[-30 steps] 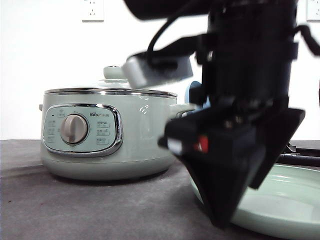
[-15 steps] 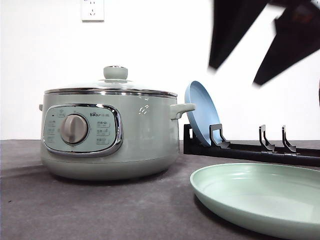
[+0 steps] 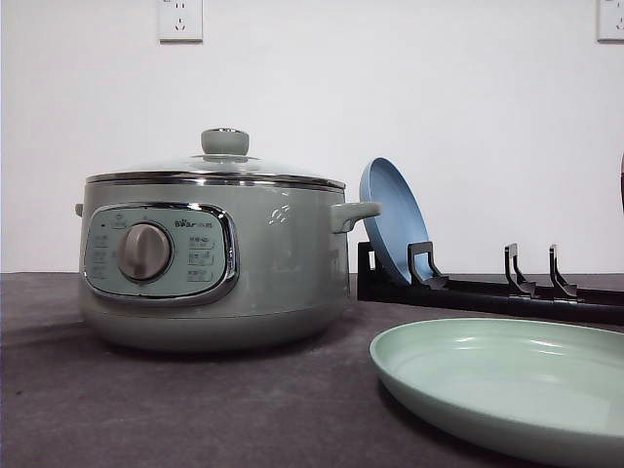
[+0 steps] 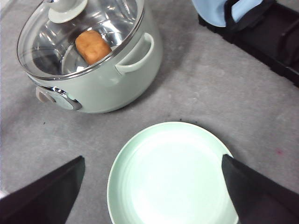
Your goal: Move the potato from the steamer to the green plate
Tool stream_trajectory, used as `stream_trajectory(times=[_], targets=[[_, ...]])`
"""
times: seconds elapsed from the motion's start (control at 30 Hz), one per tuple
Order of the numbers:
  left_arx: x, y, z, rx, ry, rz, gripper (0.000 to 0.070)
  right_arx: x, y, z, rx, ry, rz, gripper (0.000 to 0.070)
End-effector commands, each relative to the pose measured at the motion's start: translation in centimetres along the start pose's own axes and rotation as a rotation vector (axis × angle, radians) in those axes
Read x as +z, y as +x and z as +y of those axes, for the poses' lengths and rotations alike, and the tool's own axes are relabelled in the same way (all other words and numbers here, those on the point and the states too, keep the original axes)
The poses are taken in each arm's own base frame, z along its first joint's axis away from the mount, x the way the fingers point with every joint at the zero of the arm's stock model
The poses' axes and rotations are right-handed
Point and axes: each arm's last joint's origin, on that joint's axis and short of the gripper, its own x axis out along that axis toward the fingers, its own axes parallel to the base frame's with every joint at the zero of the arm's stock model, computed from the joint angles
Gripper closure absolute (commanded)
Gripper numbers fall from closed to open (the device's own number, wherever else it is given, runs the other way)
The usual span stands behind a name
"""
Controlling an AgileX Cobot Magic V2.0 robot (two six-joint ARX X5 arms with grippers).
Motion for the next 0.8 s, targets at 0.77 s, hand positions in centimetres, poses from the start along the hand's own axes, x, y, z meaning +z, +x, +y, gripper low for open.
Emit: stream_trajectory(times=[0.77], targets=[[5.0, 4.1, 2.3, 0.198, -0.062, 0.303, 0.0, -1.0, -3.8, 1.1, 0.101, -0.099, -0.155, 0.0103]])
